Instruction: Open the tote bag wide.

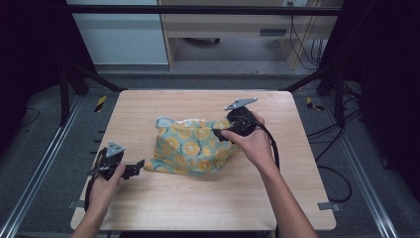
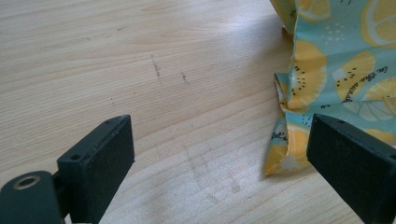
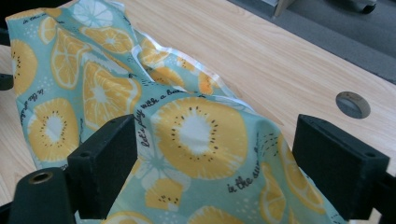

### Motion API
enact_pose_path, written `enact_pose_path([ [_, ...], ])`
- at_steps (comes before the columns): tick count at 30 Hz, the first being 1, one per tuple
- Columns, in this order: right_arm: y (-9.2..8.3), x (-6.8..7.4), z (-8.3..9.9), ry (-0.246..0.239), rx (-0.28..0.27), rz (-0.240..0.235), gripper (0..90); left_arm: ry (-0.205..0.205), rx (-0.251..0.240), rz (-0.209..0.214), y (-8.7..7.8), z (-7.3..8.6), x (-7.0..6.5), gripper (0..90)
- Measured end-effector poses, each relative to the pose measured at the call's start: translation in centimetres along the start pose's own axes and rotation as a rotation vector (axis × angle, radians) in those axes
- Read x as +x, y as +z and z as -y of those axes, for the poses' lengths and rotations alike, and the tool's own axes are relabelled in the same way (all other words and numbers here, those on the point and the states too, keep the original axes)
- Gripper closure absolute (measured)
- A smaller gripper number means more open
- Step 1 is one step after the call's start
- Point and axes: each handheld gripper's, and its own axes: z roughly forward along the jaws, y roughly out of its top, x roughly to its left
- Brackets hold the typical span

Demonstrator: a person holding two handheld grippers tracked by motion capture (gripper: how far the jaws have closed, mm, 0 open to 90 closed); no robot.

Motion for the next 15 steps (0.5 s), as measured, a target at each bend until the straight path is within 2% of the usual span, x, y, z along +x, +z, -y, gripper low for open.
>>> enact_pose_path([
  [1, 0.1, 0.2, 0.0, 0.001, 0.005, -0.004, 20.3, 0.0, 0.001, 0.0, 0.0, 0.0, 0.0, 7.3],
  [3, 0.1, 0.2, 0.0, -0.003, 0.007, -0.006, 22.0, 0.0, 0.001, 0.0, 0.0, 0.0, 0.0, 7.3],
  [7, 0.1, 0.6, 0.2, -0.033, 0.028, -0.025, 42.0, 0.001, 0.001, -0.001, 0.0, 0.0, 0.0, 7.3],
  [8, 0.1, 0.7, 0.2, -0.045, 0.036, -0.031, 48.4, -0.001, 0.0, 0.0, 0.0, 0.0, 0.0, 7.4],
  [9, 0.0, 1.1, 0.2, -0.079, 0.04, -0.029, 60.0, -0.002, -0.001, 0.0, 0.0, 0.0, 0.0, 7.4],
  [10, 0.0, 1.1, 0.2, -0.079, 0.04, -0.029, 60.0, -0.002, -0.001, 0.0, 0.0, 0.0, 0.0, 7.4],
  [12, -0.1, 1.4, 0.3, -0.099, 0.04, -0.029, 72.1, -0.003, -0.004, 0.001, 0.0, 0.0, 0.0, 7.5],
  [15, -0.5, 1.8, 0.3, -0.107, 0.011, -0.036, 83.2, -0.004, -0.003, 0.0, 0.0, 0.0, 0.0, 7.5],
])
